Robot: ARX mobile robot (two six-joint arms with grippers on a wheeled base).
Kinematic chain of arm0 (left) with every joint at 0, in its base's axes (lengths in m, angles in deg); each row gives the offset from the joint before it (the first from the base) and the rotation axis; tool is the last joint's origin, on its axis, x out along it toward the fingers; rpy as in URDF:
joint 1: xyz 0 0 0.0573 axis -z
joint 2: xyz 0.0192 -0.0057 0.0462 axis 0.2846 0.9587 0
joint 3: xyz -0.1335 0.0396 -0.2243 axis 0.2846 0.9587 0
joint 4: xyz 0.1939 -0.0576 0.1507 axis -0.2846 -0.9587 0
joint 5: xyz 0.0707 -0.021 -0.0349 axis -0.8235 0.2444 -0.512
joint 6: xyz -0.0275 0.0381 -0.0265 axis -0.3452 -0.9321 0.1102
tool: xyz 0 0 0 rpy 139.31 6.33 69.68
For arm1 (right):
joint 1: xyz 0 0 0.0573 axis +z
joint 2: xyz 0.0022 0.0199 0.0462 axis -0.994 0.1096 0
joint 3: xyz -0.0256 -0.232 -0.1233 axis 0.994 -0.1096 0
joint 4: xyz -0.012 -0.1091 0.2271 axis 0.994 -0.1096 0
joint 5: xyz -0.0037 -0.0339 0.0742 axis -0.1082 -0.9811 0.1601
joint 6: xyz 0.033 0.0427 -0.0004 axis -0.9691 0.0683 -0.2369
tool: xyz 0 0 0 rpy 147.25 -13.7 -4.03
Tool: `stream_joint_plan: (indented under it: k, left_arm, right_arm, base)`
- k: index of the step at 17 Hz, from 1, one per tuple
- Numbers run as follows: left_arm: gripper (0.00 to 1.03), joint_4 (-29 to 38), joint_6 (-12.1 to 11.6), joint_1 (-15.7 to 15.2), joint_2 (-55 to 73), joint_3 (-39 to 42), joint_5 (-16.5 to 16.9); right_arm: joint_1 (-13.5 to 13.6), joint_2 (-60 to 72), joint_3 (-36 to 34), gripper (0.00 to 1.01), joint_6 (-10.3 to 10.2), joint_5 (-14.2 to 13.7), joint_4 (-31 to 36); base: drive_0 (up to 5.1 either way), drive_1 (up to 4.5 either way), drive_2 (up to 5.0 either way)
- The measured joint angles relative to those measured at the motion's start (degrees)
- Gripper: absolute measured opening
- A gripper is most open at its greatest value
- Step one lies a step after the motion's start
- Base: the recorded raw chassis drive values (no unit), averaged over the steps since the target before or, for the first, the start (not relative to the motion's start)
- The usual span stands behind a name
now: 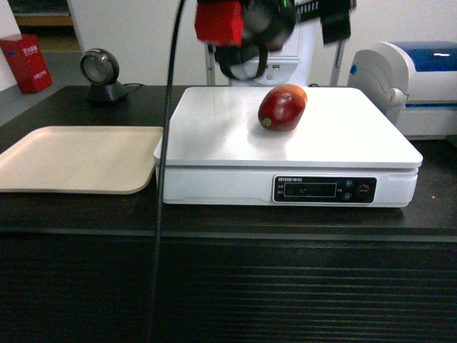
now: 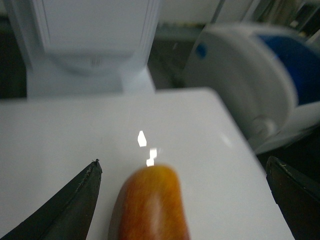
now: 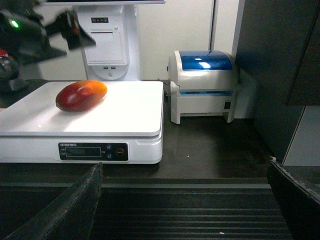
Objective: Place dark red mango on scale at checkout
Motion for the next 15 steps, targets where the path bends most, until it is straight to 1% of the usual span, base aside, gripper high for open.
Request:
stream_joint_plan:
  k: [1, 5, 6, 7, 8, 9, 10, 11, 12, 13, 14, 15]
  left_arm:
    - [0.98, 2.1, -1.0, -0.1, -1.6, 1.2, 0.3]
    - [0.98, 8.4, -3.6, -0.6, -6.4, 4.9, 1.2]
    - [0.98, 12.6, -5.9, -1.4, -10.9, 8.1, 1.2]
    - [0.98, 16.3, -7.4, -2.7, -15.0, 11.7, 1.1]
    - [0.98, 20.7, -8.7, -4.9, -19.7, 17.8, 1.5]
    - [0.98, 23.1, -9.6, -6.5, -22.7, 22.3, 2.0]
    - [0.98, 24.0, -10.0, -8.7, -25.7, 26.8, 2.2]
    - [0.94, 20.8, -11.7, -10.1, -29.3, 30.1, -1.9]
    - [0.81, 19.8, -13.9, -11.9, -35.8, 37.4, -9.6]
    - [0.70, 21.6, -14.9, -14.3, -42.4, 45.3, -9.8]
    - [0.57, 25.0, -15.6, -17.6, -49.6, 53.2, -9.0]
    - [0.47, 27.8, -15.7, -19.6, -54.2, 59.1, -8.9]
  right_arm:
    - [0.0, 0.0, 0.0, 0.98, 0.0, 0.0, 0.0]
    - [0.0, 0.0, 0.0, 0.98, 0.0, 0.0, 0.0]
    - [0.0, 0.0, 0.0, 0.98, 0.0, 0.0, 0.0]
    - [0.0, 0.0, 0.0, 0.98, 0.0, 0.0, 0.0]
    - [0.0, 0.0, 0.0, 0.98, 0.0, 0.0, 0.0]
    - [0.0, 0.0, 0.0, 0.98, 0.0, 0.0, 0.0]
    - [0.0, 0.0, 0.0, 0.98, 0.0, 0.0, 0.0]
    - [0.0, 0.0, 0.0, 0.98, 0.0, 0.0, 0.0]
    - [0.0, 0.0, 0.0, 0.98, 0.0, 0.0, 0.0]
    - [0.0, 0.0, 0.0, 0.98, 0.0, 0.0, 0.0]
    - [0.0, 0.0, 0.0, 0.98, 0.0, 0.0, 0.0]
    - [0.0, 0.0, 0.0, 0.98, 0.0, 0.0, 0.0]
  base:
    - [0.0, 0.00, 0.0]
    - [0.0, 0.00, 0.0]
    - [0.0, 0.00, 0.0]
    - [0.0, 0.00, 0.0]
    - [0.0, 0.00, 0.0]
    - [0.0, 0.00, 0.0]
    - [0.0, 0.00, 0.0]
    - [0.0, 0.00, 0.0]
    - [0.0, 0.00, 0.0]
    - [0.0, 0.00, 0.0]
    - [0.0, 0.00, 0.0]
    - [0.0, 0.00, 0.0]
